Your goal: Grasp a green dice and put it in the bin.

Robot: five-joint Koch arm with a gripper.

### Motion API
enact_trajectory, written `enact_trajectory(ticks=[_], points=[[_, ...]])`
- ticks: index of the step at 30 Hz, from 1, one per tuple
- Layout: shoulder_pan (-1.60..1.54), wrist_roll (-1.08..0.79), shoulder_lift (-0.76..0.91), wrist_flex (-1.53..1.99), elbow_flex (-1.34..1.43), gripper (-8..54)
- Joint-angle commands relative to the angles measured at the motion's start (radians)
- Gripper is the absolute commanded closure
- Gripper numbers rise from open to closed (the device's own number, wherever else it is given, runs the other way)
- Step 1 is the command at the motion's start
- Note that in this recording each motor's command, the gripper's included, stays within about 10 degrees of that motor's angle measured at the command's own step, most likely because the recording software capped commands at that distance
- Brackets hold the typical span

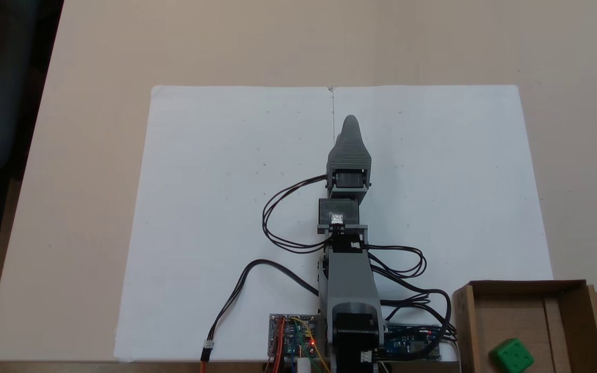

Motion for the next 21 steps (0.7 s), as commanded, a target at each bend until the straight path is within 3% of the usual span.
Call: enact_trajectory(ticks=[1, 7, 21], points=[[0.014, -0.051, 0.112, -0.168, 0.066, 1.0], [0.009, -0.051, 0.112, -0.343, 0.066, 1.0], [0.012, -0.052, 0.112, -0.344, 0.066, 1.0]])
